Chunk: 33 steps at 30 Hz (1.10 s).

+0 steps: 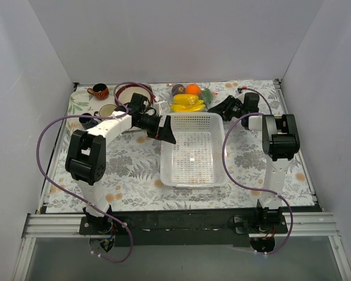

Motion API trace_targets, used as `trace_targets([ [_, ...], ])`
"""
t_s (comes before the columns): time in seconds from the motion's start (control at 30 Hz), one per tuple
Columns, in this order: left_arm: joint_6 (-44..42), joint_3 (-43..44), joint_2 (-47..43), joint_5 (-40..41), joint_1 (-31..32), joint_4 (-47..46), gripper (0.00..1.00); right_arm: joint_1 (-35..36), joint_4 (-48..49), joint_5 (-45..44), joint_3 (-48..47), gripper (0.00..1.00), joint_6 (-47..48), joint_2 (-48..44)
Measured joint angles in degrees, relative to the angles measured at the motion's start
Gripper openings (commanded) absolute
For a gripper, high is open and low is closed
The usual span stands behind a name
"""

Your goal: Open the zip-top bag and remove the fake food

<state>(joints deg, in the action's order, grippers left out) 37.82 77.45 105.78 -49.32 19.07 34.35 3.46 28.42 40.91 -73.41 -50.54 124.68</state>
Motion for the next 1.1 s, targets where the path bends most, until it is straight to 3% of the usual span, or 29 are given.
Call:
trace_targets([
  [0.07, 0.83, -0.22, -0.07, 0.35, 1.11, -0.90, 0.98, 0.02, 2.56, 1.11, 0.44, 0.17, -2.19, 0.15],
  [0.17, 2.19, -0.46, -0.24, 0.76, 2.36, -2.54, 0.98, 0.02, 5.18, 2.03, 0.46, 0.02, -4.00, 0.15],
  [0.5, 4.48, -0.81, -2.14, 3.28, 3.34, -4.22, 0.98, 0.15, 5.51, 2.86, -2.54, 0.01, -4.33, -1.33],
  [0.73, 5.86, 7.82, -2.93, 8.28, 1.42, -2.47, 0.98, 2.89, 3.06, 2.95, -14.91, 0.01, -1.70, -3.78],
  [0.9, 10.97, 17.44, -3.28, 9.53, -7.08, -6.45, 0.98, 8.15, 0.50, 3.87, -23.54, 0.01, 0.66, -4.96],
  [1.1, 16.57, 19.69, -3.23, 9.75, -18.47, -9.68, 0.98, 13.79, -2.67, 5.88, -29.20, 0.01, 3.43, -6.62],
])
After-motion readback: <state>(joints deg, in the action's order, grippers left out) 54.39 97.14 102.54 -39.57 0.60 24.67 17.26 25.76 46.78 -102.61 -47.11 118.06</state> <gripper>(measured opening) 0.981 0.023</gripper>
